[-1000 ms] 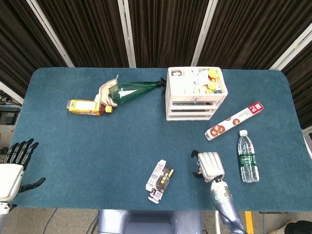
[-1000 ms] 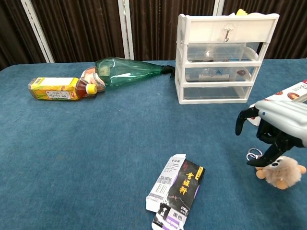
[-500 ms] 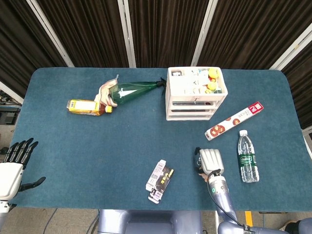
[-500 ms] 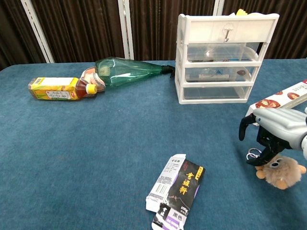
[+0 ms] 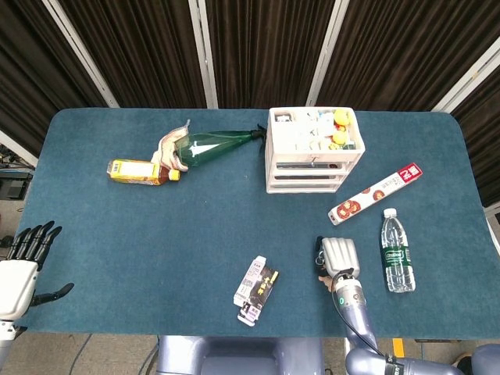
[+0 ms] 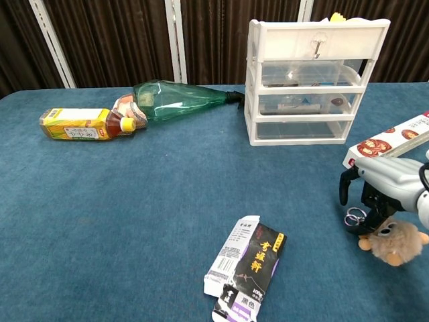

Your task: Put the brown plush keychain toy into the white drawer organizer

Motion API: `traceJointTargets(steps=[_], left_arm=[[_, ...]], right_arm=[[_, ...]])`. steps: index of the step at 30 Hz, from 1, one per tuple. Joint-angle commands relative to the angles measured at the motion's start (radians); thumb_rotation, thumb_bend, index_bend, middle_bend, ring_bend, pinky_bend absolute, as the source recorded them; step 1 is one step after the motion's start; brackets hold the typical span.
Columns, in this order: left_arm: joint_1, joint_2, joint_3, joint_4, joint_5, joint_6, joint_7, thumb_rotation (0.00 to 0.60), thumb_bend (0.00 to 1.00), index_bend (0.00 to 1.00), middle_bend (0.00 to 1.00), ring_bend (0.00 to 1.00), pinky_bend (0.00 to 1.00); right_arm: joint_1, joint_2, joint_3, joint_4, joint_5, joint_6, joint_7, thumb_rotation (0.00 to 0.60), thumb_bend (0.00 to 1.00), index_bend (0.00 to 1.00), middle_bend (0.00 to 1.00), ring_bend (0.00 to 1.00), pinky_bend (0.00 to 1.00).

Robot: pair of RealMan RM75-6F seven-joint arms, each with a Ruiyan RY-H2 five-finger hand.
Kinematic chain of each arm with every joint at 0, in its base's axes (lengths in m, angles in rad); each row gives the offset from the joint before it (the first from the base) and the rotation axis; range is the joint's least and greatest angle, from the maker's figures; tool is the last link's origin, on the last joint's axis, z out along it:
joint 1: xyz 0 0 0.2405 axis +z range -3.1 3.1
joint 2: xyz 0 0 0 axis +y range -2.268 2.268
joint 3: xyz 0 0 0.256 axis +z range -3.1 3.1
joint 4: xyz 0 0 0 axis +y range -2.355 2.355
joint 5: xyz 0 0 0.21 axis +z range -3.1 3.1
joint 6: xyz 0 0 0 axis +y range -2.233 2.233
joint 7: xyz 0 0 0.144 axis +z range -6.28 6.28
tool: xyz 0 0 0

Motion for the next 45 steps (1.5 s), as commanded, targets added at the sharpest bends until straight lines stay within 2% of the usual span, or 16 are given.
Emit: traceJointTargets(steps=[1,17,39,45], left_arm=[[0.000,0.000,-0.001,0.000,-0.002,-0.002,-0.002,0.600,0.05,0.01,0.00,0.00,0.00],[-0.004,0.002,-0.006,-0.001,-0.009,-0.012,-0.016,0.600,0.05,0.01,0.00,0.00,0.00],[-0.005,0.004,-0.007,-0.005,-0.011,-0.017,-0.019,0.600,0.05,0.01,0.00,0.00,0.00],[-0.005,0.005,-0.007,-0.006,-0.011,-0.019,-0.020,0.600,0.05,0.01,0.00,0.00,0.00]], right_arm=[[0.004,-0.003,-0.001,0.008,0.007,-0.001,0.002,0.600,0.15,0.47,1.00,1.00,0.89],[0.022,-0.008,-0.008,0.049,0.057,-0.017,0.005,0.600,0.24,0.48,1.00,1.00,0.89],[0.029,0.007,-0.024,0.017,0.048,0.004,0.019,0.600,0.26,0.53,1.00,1.00,0.89],[0.031,0.011,-0.023,0.009,0.050,0.011,0.019,0.600,0.28,0.60,1.00,1.00,0.89]])
